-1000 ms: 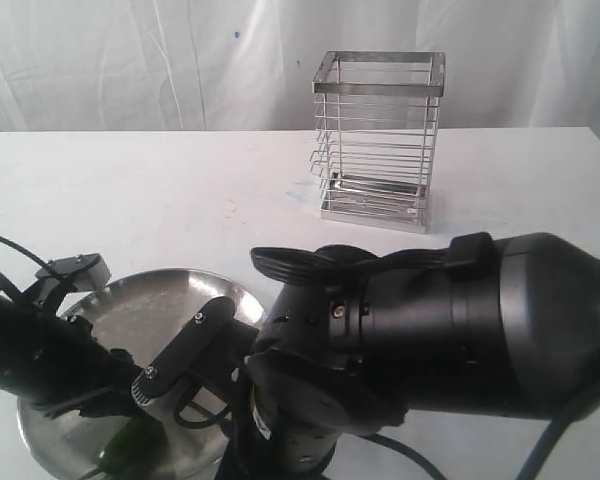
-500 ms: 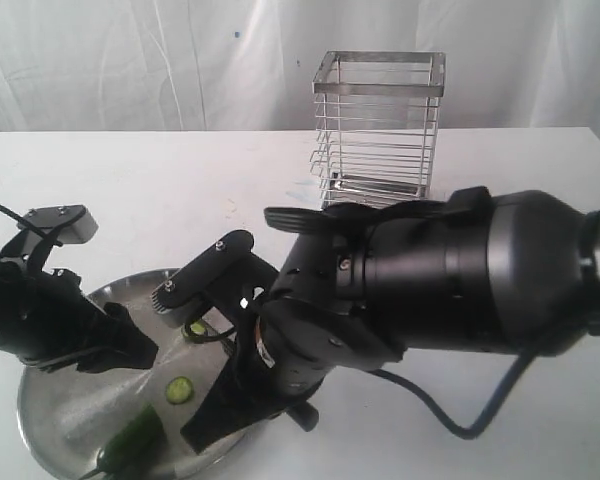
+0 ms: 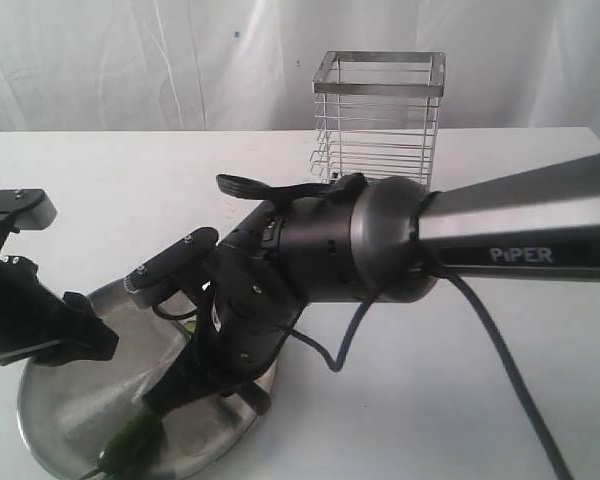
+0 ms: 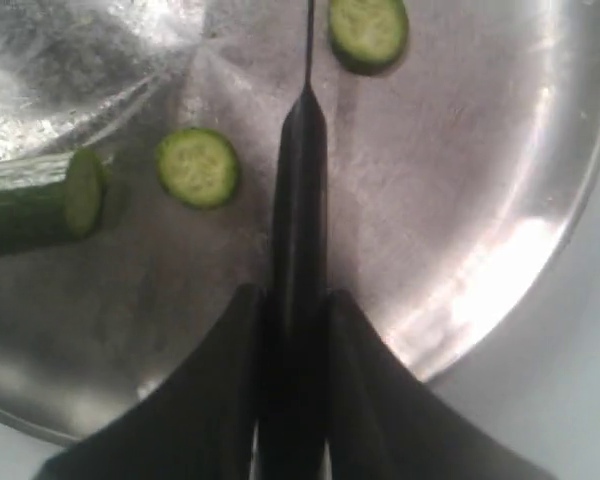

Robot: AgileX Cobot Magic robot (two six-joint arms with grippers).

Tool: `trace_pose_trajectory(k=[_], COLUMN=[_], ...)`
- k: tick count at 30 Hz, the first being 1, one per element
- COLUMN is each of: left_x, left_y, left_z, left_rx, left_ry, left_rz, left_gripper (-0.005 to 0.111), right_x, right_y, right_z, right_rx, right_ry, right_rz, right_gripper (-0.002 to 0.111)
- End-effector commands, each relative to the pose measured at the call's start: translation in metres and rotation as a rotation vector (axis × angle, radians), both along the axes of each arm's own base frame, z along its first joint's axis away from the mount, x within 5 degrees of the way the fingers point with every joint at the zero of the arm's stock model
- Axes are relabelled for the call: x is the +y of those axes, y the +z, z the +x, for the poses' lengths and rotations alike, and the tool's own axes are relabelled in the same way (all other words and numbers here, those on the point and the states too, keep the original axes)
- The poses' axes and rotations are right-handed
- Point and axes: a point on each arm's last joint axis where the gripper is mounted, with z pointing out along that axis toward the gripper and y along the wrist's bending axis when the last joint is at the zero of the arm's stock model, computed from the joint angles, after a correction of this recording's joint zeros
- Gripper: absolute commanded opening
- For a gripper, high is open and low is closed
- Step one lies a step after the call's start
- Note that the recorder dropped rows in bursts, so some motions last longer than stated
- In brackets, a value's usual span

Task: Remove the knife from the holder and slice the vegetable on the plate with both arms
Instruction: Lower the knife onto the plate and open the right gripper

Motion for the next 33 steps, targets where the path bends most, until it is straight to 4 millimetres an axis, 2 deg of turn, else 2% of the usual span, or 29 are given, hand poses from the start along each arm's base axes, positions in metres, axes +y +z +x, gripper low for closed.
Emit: trace_pose_trajectory(k=[1,6,8,10,12,15,21,24,26,33], left_x=[-0.001,0.001,0.003,0.006,0.006,0.007,0.006,0.006,0.006,0.006], left_y=[0.009,0.015,0.016,0.017,0.016,0.015,0.013,0.014,0.014,0.014], left_z=[-0.007,-0.013,-0.016,-0.019,-0.023,-0.028,-0.039,-0.038,-0.038,-0.036], left_rx=[0.0,-0.005,-0.005,0.0,-0.004,-0.002,0.036,0.024,0.018,0.004], left_ry=[-0.006,-0.015,-0.006,0.008,0.014,0.014,-0.001,0.0,0.002,0.01], left_rz=[-0.023,-0.004,0.02,0.037,0.037,0.035,0.015,0.018,0.018,0.02], left_gripper=[0.064,0.064,0.064,0.064,0.064,0.063,0.048,0.041,0.036,0.022], right_x=[0.002,0.002,0.001,-0.003,-0.012,-0.03,-0.075,-0.097,-0.11,-0.141], right_y=[-0.008,-0.003,0.01,0.025,0.044,0.067,0.097,0.108,0.116,0.14], right_z=[0.012,0.017,0.017,0.013,0.006,-0.013,-0.08,-0.106,-0.115,-0.132], right_rx=[0.021,0.004,-0.029,-0.059,-0.094,-0.136,-0.233,-0.277,-0.3,-0.318], right_ry=[-0.024,-0.04,-0.035,-0.031,-0.037,-0.08,-0.059,-0.016,-0.005,-0.019], right_rz=[0.015,0.043,0.081,0.122,0.177,0.304,0.653,0.786,0.835,0.905], right_gripper=[0.015,0.047,0.052,0.052,0.049,0.037,0.0,0.0,0.0,0.0])
